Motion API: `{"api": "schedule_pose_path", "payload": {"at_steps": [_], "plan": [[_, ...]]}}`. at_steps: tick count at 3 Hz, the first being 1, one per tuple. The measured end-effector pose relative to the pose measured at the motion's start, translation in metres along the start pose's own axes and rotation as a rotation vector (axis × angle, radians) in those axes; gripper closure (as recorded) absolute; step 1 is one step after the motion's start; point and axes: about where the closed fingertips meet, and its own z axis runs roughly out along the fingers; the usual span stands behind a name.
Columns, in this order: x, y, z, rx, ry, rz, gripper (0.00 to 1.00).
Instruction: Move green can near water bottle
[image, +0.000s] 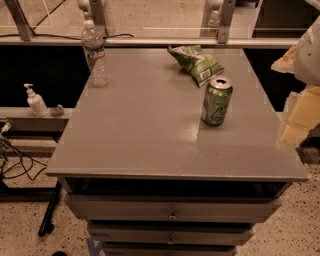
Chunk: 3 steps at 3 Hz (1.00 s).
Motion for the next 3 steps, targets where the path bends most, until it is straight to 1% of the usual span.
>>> {"api": "schedule_pose_path", "payload": {"at_steps": [1,2,3], "plan": [[0.0,0.0,0.0,0.0,0.0,0.0,0.0],[-0.005,-0.016,0.02,0.013,-0.079,0.031,0.0],[-0.018,-0.042,0.064,0.011,-0.222,0.098,0.0]]}}
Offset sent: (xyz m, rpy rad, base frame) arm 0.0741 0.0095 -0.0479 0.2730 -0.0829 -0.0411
